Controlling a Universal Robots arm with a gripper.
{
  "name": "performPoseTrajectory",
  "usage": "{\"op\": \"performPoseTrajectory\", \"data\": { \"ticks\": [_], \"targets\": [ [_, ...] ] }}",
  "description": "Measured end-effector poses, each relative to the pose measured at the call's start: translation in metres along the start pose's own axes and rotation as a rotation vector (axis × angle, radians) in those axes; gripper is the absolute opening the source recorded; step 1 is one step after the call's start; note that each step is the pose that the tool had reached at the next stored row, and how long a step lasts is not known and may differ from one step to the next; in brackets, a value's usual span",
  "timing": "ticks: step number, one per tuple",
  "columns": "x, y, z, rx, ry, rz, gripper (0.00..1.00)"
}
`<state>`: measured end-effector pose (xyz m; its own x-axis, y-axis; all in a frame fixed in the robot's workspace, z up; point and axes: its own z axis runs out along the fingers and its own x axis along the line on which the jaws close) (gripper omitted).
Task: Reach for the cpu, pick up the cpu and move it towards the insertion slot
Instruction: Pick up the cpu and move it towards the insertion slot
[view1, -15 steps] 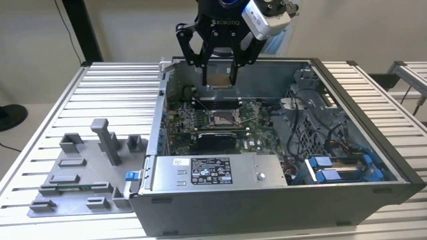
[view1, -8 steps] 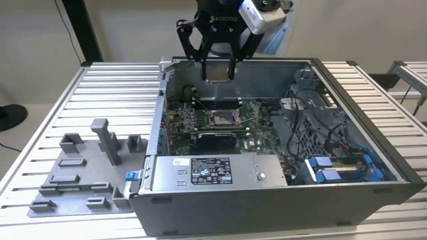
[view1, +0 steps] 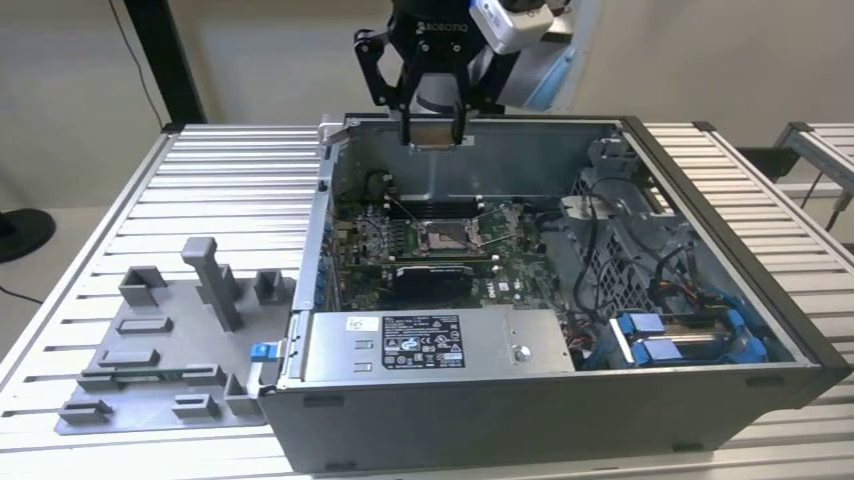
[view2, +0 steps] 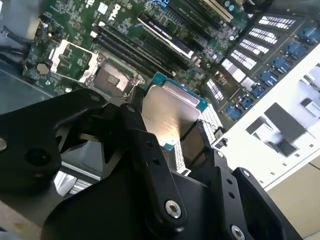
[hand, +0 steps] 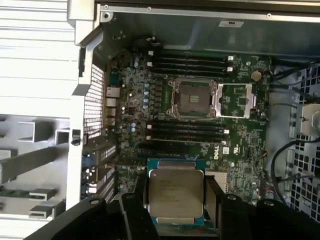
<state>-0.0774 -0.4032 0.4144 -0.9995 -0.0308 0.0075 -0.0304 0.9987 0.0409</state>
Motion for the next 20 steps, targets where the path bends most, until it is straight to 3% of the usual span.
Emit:
{"op": "performPoseTrajectory", "data": {
  "ticks": [8, 20],
  "targets": [
    [-0.0010, 0.0322, 0.0027, 0.0001, 0.0001, 0.000, 0.00],
    [-0.0026, 0.0859, 0.0067, 0.0001, 0.0000, 0.000, 0.00]
  ]
}}
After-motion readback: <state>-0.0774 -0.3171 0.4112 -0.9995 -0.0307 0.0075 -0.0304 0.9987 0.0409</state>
